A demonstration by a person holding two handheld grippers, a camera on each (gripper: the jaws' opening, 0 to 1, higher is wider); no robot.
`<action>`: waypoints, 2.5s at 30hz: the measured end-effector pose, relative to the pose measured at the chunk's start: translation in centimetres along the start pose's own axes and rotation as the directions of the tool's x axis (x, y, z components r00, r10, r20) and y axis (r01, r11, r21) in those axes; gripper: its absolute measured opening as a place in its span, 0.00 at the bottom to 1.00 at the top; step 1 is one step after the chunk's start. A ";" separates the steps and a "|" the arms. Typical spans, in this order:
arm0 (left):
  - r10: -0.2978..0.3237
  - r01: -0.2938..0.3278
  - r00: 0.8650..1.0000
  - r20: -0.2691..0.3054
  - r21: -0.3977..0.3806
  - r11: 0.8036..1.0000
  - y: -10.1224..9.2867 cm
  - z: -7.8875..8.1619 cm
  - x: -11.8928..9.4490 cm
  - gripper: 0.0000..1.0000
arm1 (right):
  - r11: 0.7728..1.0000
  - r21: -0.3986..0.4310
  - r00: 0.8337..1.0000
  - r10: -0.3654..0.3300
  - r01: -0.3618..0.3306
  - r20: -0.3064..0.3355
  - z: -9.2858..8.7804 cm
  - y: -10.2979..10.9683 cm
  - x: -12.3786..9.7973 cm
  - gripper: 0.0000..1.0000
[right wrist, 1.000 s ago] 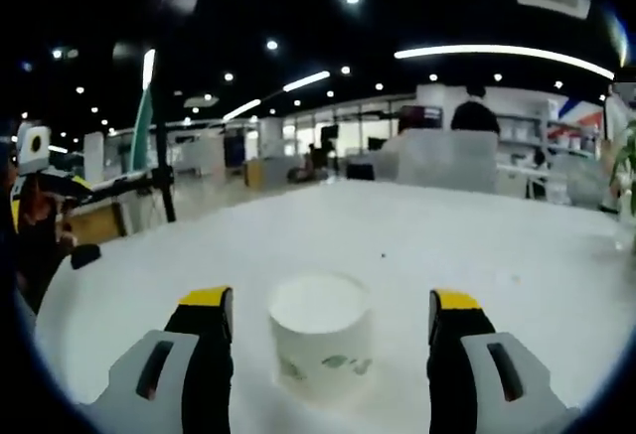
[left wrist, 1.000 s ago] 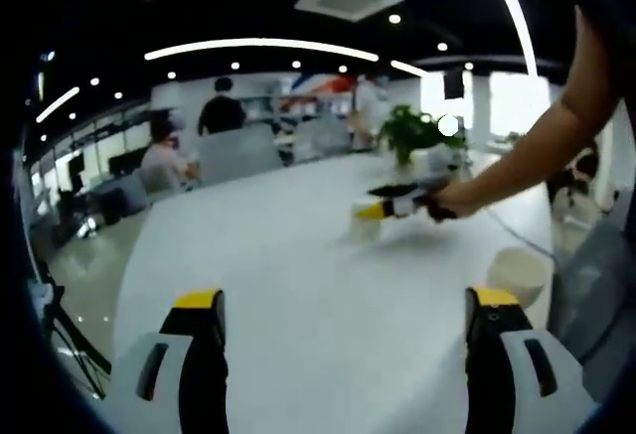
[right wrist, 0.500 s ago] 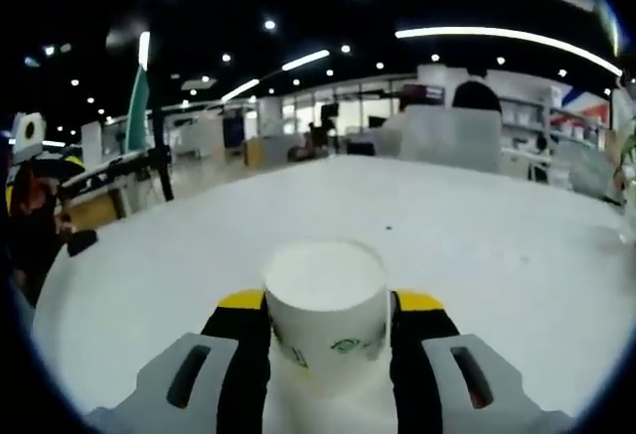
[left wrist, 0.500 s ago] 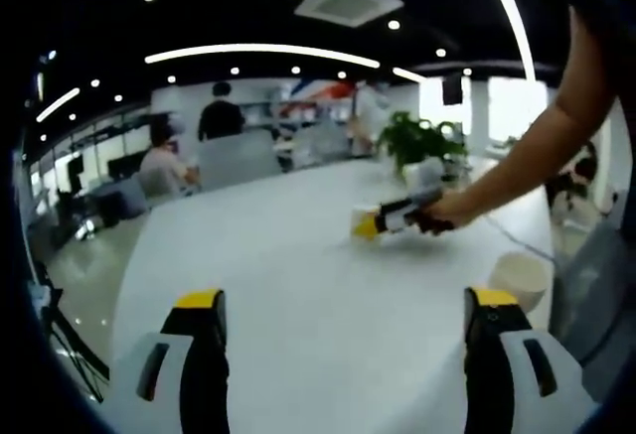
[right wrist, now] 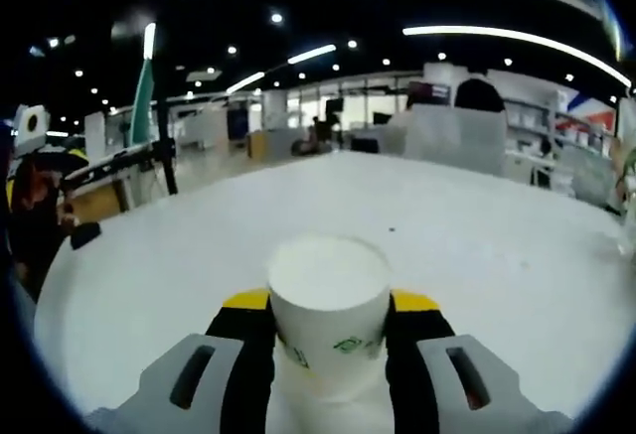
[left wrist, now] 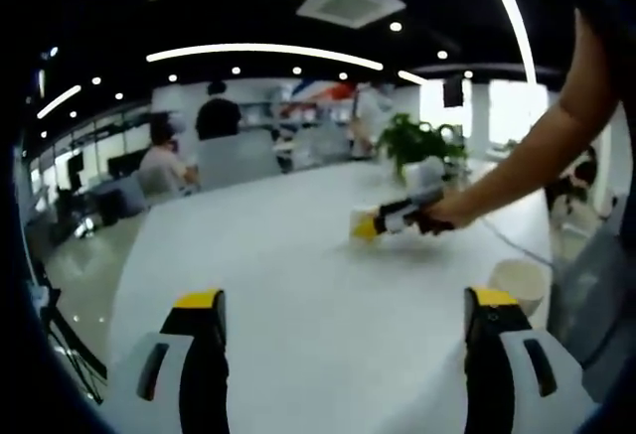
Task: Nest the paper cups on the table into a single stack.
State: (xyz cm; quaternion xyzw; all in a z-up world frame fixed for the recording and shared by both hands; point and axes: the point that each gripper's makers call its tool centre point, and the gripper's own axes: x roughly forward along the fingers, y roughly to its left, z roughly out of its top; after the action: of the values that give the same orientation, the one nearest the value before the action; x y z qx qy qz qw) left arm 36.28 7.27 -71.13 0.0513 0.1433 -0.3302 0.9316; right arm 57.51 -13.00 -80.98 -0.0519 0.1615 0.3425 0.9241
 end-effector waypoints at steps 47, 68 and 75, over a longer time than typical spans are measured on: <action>-0.034 0.034 0.999 -0.005 -0.002 0.999 0.3 3.9 -0.5 0.98 | 1.000 0.001 0.996 0.005 -0.005 0.087 16.8 -1.3 -4.6 0.39; -0.060 0.060 0.998 0.002 -0.040 0.997 -0.8 4.2 -0.4 0.98 | 0.998 -0.041 0.994 0.055 -0.051 0.097 17.6 1.5 -6.9 0.39; -0.074 0.075 0.997 0.025 -0.053 0.996 -1.4 4.9 0.2 0.98 | 0.995 -0.048 0.991 0.092 -0.088 0.098 17.1 3.2 -8.3 0.39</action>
State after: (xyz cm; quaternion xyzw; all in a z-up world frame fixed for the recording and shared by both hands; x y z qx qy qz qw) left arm 36.64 5.14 -66.51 0.0169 0.1431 -0.3612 0.9213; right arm 54.02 -12.18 -62.05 -0.0476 0.1098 0.3894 0.9133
